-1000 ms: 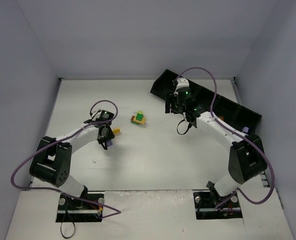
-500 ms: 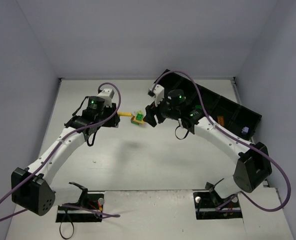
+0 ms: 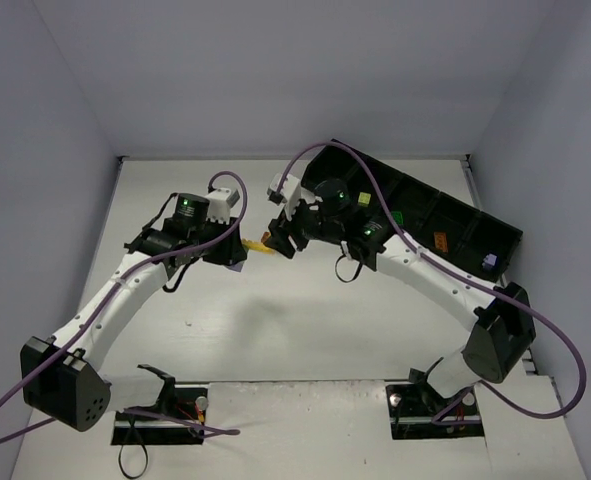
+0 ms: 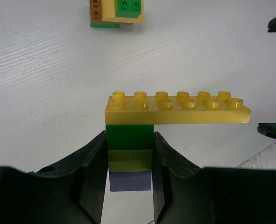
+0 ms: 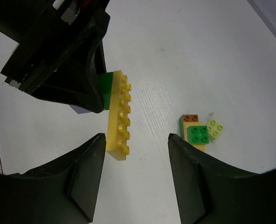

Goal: Sort the legos into containers by color

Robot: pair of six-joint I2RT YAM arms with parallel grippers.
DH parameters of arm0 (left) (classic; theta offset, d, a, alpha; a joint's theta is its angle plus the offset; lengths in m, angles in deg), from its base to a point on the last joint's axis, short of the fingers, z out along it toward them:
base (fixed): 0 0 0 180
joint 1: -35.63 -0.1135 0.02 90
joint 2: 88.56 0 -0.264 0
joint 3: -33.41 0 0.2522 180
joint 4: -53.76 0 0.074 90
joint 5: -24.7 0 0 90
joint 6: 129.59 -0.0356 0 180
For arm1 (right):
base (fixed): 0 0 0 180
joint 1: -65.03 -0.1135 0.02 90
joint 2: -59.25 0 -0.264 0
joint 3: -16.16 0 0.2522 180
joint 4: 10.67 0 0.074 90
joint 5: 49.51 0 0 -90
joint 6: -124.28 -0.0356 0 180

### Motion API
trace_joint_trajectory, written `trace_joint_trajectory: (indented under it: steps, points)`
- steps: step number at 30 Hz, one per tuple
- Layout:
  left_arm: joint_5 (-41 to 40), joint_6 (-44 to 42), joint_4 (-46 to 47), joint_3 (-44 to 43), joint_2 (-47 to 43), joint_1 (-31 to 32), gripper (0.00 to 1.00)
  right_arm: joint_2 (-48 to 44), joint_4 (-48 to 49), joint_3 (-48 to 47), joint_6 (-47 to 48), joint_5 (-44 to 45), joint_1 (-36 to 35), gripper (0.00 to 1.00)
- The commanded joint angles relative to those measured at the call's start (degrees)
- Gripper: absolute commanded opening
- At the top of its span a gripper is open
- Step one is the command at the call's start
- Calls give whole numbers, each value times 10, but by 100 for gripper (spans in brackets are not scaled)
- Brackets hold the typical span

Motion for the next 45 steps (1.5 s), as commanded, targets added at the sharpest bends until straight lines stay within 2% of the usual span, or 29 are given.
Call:
trace_joint_trajectory:
  steps: [1,12,20,21,23,24,26,27,29,34,39,43,45]
  points:
    - [19,0,1,-36,-17,3,0,15,22,-33,18,2,-18,52]
    - [10,14,-9,-37,-18,3,0,42,7,-47,30,6,-44,50]
    - [11,12,-8,-32,-28,3,0,69,7,-52,39,36,-50,42]
    - [11,12,-8,-33,-29,3,0,70,7,-53,41,39,-50,34]
    - [12,10,-8,-32,-30,3,0,75,8,-54,43,43,-50,27]
    - [13,10,-9,-31,-30,3,0,76,8,-55,44,45,-50,17]
    - [13,9,-11,-29,-30,3,0,77,11,-58,44,62,-50,8]
    - [13,9,-11,-28,-30,3,0,76,13,-58,45,68,-50,0]
    - [12,8,-9,-22,-33,2,0,76,22,-58,42,87,-49,0]
    - [0,6,-4,6,-40,3,0,84,35,-63,16,156,-24,0]
    - [-15,9,2,23,-48,3,0,94,64,-61,-57,251,16,0]
    - [-36,22,10,35,-57,2,0,126,66,-88,-122,400,59,0]
    - [-44,29,14,43,-66,3,0,159,66,-112,-168,436,87,0]
